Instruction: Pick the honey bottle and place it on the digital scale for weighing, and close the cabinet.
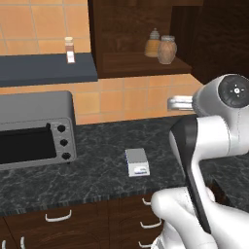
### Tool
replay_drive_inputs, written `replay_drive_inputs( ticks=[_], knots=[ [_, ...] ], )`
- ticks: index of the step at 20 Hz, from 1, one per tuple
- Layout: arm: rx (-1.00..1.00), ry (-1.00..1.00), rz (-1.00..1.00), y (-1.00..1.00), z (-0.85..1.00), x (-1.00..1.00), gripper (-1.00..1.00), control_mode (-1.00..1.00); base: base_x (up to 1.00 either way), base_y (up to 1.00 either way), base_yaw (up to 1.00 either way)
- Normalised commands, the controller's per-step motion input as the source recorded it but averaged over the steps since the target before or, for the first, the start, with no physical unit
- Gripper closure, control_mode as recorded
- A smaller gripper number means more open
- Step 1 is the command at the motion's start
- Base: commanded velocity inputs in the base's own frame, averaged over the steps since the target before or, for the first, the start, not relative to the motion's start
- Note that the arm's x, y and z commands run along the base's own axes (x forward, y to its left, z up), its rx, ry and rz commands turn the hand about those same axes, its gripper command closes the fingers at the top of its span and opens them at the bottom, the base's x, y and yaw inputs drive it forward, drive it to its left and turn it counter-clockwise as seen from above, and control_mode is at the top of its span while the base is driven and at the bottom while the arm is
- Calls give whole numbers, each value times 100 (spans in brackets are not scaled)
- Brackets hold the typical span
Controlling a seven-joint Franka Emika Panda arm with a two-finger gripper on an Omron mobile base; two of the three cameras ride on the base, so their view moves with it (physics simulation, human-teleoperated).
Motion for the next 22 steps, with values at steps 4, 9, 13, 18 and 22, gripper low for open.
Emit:
replay_drive_inputs(
  ticks=[4,9,13,18,22],
  knots=[
    [0,-11,-13,0,53,0,-100,-100,0,0,0],
    [0,-5,-10,0,67,0,-100,-100,0,0,0],
    [0,-2,-5,0,55,3,-100,-100,0,0,0],
    [0,-11,-1,0,36,25,-100,-100,0,0,0],
    [0,-15,0,0,21,51,-100,-100,0,0,0]
  ],
)
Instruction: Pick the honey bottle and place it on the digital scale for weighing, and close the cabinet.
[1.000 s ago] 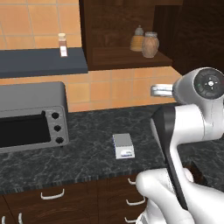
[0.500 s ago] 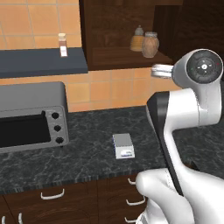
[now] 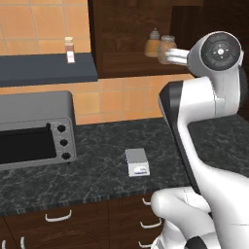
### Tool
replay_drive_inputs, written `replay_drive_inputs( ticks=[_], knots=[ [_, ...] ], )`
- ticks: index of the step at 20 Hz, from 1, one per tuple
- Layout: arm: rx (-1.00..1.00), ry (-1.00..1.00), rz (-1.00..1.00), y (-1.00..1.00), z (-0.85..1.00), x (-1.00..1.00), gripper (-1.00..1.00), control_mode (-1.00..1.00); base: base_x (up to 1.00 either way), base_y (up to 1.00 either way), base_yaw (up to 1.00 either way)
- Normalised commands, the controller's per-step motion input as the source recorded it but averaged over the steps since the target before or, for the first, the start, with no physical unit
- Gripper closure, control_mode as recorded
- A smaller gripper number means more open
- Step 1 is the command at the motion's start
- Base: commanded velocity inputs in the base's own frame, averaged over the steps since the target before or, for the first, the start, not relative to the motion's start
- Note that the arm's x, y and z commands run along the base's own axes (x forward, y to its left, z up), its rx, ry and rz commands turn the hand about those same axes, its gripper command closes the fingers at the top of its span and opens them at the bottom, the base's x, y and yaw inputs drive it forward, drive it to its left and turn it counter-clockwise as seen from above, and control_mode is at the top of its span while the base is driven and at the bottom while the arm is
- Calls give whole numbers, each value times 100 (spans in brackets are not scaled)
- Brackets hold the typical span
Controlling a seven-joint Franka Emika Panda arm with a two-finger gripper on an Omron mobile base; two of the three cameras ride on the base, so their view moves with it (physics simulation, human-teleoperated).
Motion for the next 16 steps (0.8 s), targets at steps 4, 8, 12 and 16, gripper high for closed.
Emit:
replay_drive_inputs(
  ticks=[4,8,12,16],
  knots=[
    [0,-11,0,6,36,46,-100,-100,0,0,0],
    [-2,-4,-3,34,8,57,-100,-100,0,0,0],
    [-8,0,-5,42,-3,90,-100,-100,0,0,0],
    [-6,1,-4,23,0,75,-100,-100,0,0,0]
  ],
)
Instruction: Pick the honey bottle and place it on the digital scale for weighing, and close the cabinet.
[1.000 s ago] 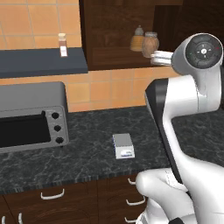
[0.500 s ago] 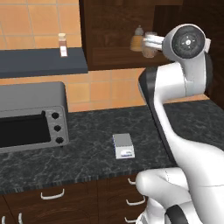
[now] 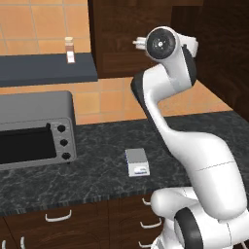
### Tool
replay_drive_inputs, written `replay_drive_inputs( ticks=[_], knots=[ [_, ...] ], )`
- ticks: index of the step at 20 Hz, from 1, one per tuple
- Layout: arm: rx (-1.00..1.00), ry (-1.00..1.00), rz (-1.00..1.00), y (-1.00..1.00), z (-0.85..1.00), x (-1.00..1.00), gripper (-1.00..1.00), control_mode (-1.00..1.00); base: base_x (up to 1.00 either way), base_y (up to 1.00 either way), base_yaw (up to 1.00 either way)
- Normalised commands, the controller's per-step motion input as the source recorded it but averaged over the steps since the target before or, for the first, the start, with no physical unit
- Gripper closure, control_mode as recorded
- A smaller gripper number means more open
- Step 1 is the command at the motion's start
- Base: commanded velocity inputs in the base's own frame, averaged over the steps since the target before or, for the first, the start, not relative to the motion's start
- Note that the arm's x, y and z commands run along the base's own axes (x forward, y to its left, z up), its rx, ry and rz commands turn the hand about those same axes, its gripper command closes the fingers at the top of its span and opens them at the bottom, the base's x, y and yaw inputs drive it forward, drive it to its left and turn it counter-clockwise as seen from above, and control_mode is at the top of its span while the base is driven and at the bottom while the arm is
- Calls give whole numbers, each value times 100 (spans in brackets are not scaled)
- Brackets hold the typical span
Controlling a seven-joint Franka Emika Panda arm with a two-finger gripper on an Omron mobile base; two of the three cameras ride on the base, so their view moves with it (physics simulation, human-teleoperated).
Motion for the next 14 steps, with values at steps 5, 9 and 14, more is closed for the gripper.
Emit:
replay_drive_inputs(
  ticks=[5,9,14],
  knots=[
    [-5,4,-1,5,0,79,-100,-100,0,0,0],
    [-2,3,0,0,0,79,-100,-100,0,0,0],
    [0,4,0,-5,3,54,-100,-100,0,0,0]
  ],
)
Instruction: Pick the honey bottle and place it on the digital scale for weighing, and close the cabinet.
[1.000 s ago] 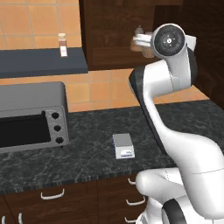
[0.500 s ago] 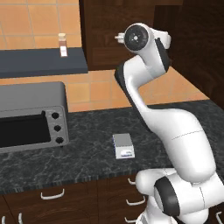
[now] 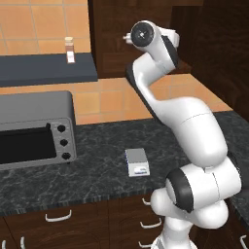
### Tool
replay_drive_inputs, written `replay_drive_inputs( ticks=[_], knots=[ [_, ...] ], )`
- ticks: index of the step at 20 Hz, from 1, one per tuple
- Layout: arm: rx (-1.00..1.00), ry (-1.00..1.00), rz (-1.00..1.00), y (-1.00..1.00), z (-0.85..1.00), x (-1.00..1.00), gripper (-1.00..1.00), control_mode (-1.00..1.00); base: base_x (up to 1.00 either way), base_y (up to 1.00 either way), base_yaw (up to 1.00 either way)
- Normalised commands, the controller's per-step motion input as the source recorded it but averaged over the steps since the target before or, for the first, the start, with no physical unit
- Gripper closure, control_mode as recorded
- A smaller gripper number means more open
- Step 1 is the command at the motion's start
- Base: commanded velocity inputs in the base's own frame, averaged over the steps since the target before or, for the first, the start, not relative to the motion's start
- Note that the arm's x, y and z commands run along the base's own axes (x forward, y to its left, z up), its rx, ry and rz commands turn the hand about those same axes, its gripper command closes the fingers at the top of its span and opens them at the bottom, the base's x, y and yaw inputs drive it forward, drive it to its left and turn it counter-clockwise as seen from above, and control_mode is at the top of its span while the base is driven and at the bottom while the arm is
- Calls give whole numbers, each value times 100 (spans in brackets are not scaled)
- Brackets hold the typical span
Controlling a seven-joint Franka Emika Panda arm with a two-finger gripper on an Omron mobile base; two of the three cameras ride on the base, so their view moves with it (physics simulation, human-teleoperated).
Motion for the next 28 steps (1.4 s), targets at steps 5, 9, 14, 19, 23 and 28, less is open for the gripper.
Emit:
replay_drive_inputs(
  ticks=[5,9,14,19,23,28],
  knots=[
    [0,4,0,-31,1,45,-100,-100,0,0,0],
    [0,0,0,-33,0,59,-100,-100,0,0,0],
    [0,0,0,-23,-3,52,-100,-100,0,0,0],
    [0,0,0,-26,-22,38,-100,-100,0,0,0],
    [0,0,0,-50,-14,20,-100,-100,0,0,0],
    [0,1,0,-33,-13,17,-100,-100,0,0,0]
  ],
)
